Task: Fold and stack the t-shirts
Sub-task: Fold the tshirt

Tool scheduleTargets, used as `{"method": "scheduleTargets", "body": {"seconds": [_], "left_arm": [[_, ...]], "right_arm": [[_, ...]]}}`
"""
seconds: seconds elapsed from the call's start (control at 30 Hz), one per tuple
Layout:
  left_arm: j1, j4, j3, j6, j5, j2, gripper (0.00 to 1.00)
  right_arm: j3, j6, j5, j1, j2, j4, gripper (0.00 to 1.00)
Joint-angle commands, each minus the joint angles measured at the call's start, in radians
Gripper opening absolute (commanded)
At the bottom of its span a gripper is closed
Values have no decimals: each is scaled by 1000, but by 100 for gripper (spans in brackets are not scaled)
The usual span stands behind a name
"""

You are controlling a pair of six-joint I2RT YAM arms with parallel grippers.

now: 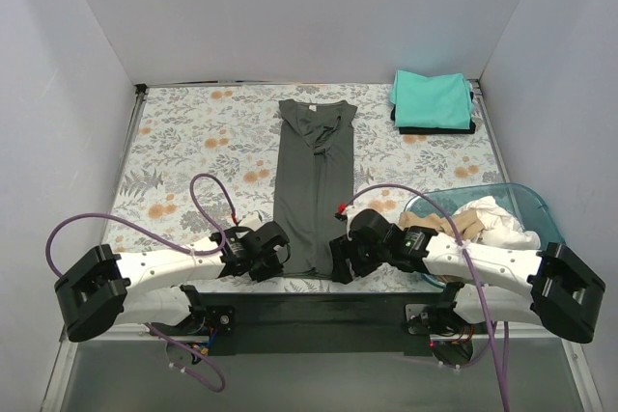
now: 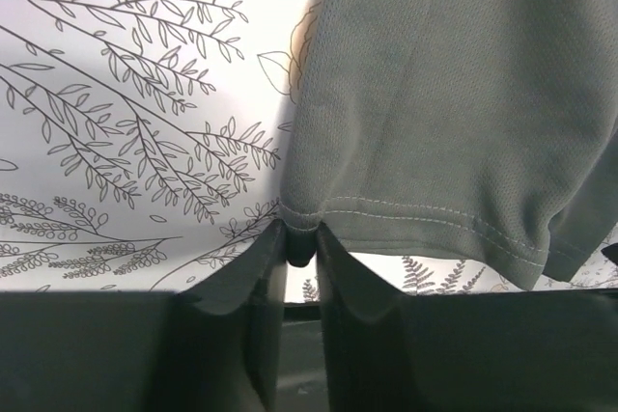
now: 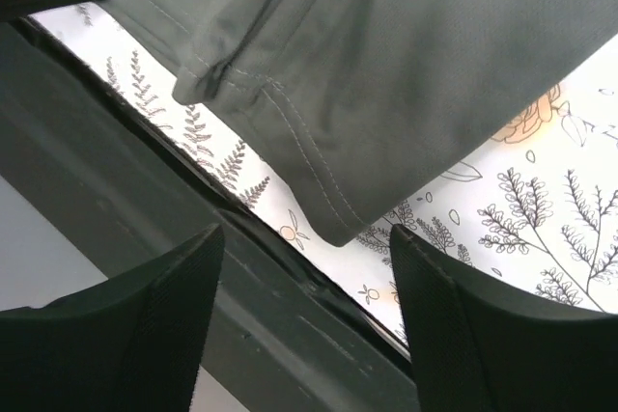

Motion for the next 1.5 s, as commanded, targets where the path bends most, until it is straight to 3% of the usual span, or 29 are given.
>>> {"method": "scheduleTargets", "body": {"seconds": [0.0, 0.27, 0.43, 0.47, 0.63, 0.97, 1.17, 1.47], "left_arm": [[-4, -32, -10, -23, -59, 18, 15], [-4, -28, -27, -43, -65, 31, 0], [-4, -10, -49, -45, -36, 18, 0], [-4, -6, -50, -45, -29, 11, 0], [-4, -26, -79, -65, -4, -27, 0], [-8, -98, -135, -54, 105, -111, 0], [-16, -14, -107, 13, 146, -212, 0], [-18, -19, 2, 20, -53, -220, 0]], "right_arm": [[7, 45, 119, 37, 31, -15, 73], [29, 64, 160, 65, 114, -12, 65], [36, 73, 158, 82, 134, -2, 54], [36, 74, 157, 84, 137, -2, 41], [11, 116, 167, 97, 120, -23, 2], [-98, 143, 58, 128, -13, -31, 1], [-74, 118, 75, 131, -92, 18, 1], [0, 64, 215, 123, -102, 14, 1]]}}
